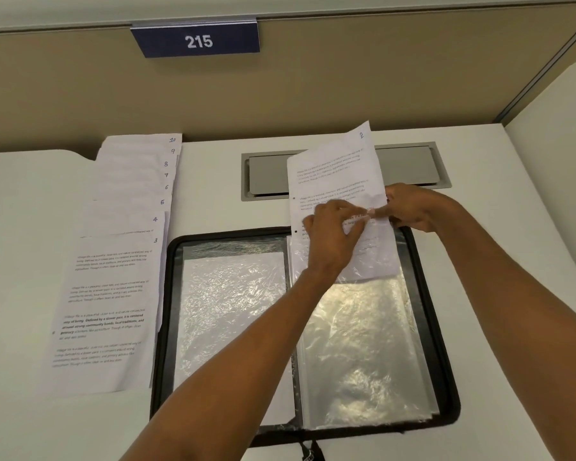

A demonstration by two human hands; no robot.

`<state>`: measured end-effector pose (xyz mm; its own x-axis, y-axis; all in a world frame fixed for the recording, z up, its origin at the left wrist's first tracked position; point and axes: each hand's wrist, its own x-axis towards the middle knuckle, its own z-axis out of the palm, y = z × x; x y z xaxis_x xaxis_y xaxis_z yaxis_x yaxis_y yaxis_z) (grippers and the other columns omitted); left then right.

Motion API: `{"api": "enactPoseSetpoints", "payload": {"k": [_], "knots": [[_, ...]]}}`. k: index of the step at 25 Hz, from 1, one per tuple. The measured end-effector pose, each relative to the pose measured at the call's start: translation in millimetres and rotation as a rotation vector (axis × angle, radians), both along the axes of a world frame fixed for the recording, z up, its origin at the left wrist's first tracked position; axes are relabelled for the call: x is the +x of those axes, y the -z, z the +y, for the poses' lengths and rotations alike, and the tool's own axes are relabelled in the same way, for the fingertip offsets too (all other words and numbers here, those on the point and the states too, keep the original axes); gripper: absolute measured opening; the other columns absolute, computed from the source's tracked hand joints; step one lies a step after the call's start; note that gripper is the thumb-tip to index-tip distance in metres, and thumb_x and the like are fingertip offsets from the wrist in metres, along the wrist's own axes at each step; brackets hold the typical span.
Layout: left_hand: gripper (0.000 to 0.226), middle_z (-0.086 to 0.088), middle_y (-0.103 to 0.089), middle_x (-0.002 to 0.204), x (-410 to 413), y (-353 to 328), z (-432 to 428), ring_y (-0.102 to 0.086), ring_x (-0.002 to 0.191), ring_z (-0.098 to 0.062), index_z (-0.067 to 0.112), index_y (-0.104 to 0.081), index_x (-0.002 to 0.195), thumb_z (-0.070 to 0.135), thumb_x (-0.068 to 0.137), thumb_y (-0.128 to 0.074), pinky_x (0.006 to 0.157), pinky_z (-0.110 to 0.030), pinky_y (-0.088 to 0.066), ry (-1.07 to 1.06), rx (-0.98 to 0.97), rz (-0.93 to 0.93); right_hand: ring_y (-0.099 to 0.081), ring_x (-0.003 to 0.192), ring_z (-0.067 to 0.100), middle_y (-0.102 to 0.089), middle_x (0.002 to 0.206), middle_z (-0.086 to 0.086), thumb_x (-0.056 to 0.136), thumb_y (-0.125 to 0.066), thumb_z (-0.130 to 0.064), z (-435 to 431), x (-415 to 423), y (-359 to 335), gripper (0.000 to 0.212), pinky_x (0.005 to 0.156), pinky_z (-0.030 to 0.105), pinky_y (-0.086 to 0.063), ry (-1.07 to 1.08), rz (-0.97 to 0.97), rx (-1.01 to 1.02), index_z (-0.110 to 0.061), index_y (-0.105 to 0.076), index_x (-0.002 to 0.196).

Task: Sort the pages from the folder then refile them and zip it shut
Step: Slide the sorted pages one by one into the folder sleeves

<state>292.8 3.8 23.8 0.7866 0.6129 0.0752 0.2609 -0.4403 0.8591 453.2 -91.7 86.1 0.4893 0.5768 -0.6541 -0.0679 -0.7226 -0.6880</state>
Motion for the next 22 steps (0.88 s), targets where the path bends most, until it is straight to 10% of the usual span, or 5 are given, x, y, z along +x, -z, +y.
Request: {"api": "enactPoseSetpoints", "payload": {"k": [5,8,11,22], "knots": [[0.064,-0.005,-0.058,0.144,-6,-2,87,-0.053,0.133,-0.025,0.022,-0.039,0.157,0.043,0.101,-0.062,0.11,-0.047,-0.04,-0.298,-0.229,0.205,-0.066,0.118,0.023,-0.074,0.122,-0.001,0.095,-0.068,-0.004,-10,16,8,0.035,0.1,0.035,-0.053,-0.02,0.096,0.044,-0.012,-0.066,0.129],[0.033,0.002,-0.072,0.117,-10,-9,115,-0.071,0.108,-0.019,0.01,-0.063,0.132,0.02,0.101,-0.067,0.077,-0.026,-0.059,-0.212,-0.611,0.143,-0.067,0.117,0.023,-0.075,0.121,-0.002,0.093,-0.071,-0.006,-7,16,8,0.037,0.102,0.038,-0.053,-0.023,0.096,0.042,-0.011,-0.067,0.129],[0.005,0.002,-0.078,0.099,-22,-7,130,-0.075,0.086,-0.005,0.01,-0.072,0.099,0.006,0.095,-0.072,0.077,-0.024,-0.062,-0.163,-0.484,0.096,-0.071,0.111,0.021,-0.075,0.12,-0.001,0.091,-0.075,-0.014,-1,11,10,0.036,0.097,0.036,-0.056,0.068,0.051,0.086,-0.012,-0.069,0.126],[0.016,-0.002,-0.079,0.094,-46,-3,129,-0.076,0.083,-0.009,0.011,-0.07,0.09,0.012,0.085,-0.085,0.069,-0.017,-0.057,-0.084,-0.371,0.202,-0.073,0.102,0.022,-0.077,0.107,0.003,0.088,-0.08,-0.011,-5,7,18,0.018,0.098,0.039,-0.057,0.199,-0.138,0.124,-0.009,-0.075,0.105]]}}
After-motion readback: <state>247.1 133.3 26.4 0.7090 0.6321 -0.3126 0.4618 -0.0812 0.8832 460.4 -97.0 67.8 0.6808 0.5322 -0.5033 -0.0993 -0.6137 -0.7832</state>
